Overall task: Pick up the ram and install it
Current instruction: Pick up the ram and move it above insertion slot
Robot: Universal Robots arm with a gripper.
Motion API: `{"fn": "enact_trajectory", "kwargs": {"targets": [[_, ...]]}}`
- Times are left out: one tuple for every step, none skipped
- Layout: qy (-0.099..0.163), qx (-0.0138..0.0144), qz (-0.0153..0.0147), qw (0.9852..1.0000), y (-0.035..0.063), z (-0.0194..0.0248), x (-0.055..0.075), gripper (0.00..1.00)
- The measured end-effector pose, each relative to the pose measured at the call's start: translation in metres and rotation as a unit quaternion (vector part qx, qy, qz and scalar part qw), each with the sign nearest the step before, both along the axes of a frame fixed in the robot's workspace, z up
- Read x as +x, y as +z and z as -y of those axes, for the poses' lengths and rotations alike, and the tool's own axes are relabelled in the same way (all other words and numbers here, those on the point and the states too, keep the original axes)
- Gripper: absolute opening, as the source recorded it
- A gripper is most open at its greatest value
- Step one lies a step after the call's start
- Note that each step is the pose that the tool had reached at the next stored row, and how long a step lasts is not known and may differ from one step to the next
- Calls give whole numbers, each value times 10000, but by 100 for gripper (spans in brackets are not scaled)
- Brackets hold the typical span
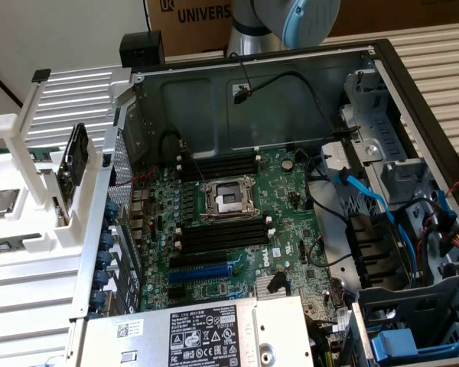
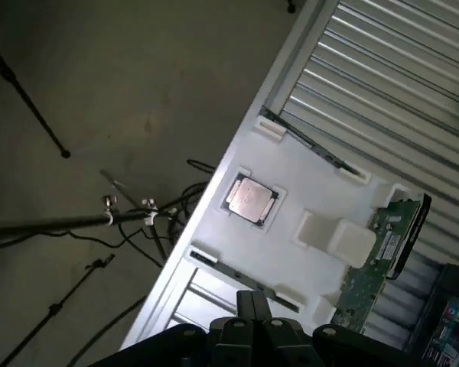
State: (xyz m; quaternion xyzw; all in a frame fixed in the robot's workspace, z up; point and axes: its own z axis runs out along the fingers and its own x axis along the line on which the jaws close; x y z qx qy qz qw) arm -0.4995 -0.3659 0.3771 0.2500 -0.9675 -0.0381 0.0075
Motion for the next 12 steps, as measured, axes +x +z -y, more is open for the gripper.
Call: {"fn": "enact_trajectory", "kwargs": {"targets": [[85,0,0,10000,0,0,0,11],[267,0,-1,9996,0,0,0,11],[455,0,0,9990,-1,0,0,11],[822,0,0,9966,-1,0,0,11],[1007,0,0,9949,-1,0,0,11],[1099,0,0,9939,-1,0,0,11],[1188,0,0,9929,-2,0,0,11],[1464,0,0,9892,-2,0,0,11],[1644,0,0,9864,-2,0,0,11],[1818,0,0,9833,-3,0,0,11],[1913,0,0,9815,-3,0,0,11],[2000,0,0,9798,-3,0,0,11]]}}
